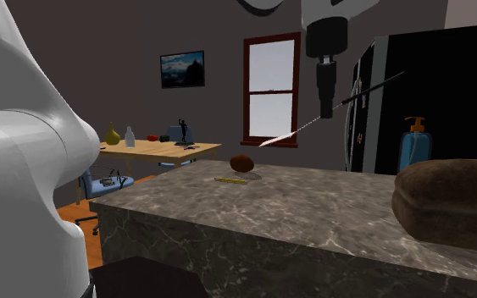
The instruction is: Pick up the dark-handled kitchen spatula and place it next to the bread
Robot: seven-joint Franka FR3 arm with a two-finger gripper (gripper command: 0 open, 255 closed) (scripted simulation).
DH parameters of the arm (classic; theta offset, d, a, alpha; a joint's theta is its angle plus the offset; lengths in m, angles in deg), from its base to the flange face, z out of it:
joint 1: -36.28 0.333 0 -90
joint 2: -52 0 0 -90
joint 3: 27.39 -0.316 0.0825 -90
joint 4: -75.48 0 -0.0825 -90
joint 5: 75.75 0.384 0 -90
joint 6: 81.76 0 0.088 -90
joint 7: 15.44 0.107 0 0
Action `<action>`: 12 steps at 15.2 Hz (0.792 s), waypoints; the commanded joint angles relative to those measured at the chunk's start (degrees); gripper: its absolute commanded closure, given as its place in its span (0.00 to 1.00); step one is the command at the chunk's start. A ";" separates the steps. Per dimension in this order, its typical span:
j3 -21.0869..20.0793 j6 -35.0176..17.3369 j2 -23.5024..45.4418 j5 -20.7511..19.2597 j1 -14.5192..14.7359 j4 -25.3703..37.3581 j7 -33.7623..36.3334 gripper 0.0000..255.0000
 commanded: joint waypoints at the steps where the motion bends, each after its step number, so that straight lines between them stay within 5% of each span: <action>1: 0.30 -1.25 0.30 -0.13 -0.20 -0.95 -0.53 1.00; 12: -0.09 -9.79 1.48 -0.26 -0.11 -8.34 -0.09 1.00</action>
